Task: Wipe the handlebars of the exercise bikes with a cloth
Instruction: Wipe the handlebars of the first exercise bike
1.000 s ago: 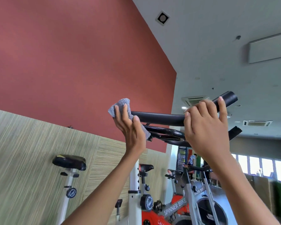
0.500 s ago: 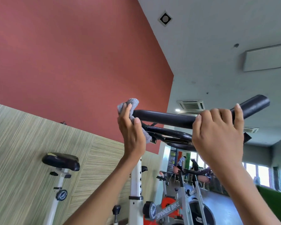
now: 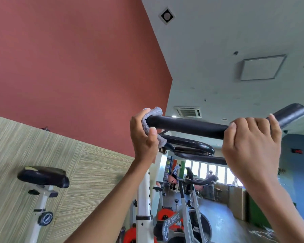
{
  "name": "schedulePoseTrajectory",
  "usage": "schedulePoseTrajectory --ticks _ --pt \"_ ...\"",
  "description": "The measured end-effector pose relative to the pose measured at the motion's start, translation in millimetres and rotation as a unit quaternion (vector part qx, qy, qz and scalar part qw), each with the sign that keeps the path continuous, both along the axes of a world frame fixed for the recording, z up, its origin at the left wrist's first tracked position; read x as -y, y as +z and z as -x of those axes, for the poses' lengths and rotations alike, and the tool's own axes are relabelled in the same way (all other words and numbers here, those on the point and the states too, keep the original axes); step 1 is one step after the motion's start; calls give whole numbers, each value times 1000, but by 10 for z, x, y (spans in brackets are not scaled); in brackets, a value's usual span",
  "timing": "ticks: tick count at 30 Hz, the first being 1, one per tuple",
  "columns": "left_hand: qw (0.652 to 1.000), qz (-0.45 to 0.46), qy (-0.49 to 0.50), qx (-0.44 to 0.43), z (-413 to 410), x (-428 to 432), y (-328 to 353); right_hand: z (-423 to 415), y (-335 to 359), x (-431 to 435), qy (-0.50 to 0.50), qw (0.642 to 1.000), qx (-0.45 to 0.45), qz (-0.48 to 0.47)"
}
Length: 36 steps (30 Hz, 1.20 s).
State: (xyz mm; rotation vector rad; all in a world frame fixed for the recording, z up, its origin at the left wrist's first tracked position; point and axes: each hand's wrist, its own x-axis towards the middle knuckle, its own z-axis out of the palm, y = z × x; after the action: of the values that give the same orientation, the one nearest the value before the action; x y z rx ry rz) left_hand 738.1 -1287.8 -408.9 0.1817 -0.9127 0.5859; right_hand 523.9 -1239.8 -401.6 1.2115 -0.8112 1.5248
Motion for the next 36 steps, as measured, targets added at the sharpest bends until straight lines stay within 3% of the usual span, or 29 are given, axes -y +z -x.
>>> schedulePoseTrajectory --ticks 5,8,12,16,20,25,30,32,36 --pt "998 57 32 -26 193 -36 48 -29 -1 25 1 1000 12 8" --pt "992 30 -79 -98 129 37 109 -31 -4 68 7 1000 20 23" --pt "989 54 -110 -78 92 58 87 -30 -2 84 20 999 24 34" --pt "995 76 -56 -41 141 -1 151 -53 -9 105 31 998 29 45" --pt "994 61 -83 -41 -19 86 158 -48 -1 113 41 997 31 52" --pt "996 73 43 14 47 -49 131 -71 4 147 45 996 40 60" --pt "994 23 -106 -12 -62 31 104 -76 -15 134 48 996 41 56" --pt "995 34 -92 3 5 -42 75 -76 -10 140 49 996 40 58" --pt "997 65 51 -4 85 -74 113 -84 10 148 54 996 47 58"
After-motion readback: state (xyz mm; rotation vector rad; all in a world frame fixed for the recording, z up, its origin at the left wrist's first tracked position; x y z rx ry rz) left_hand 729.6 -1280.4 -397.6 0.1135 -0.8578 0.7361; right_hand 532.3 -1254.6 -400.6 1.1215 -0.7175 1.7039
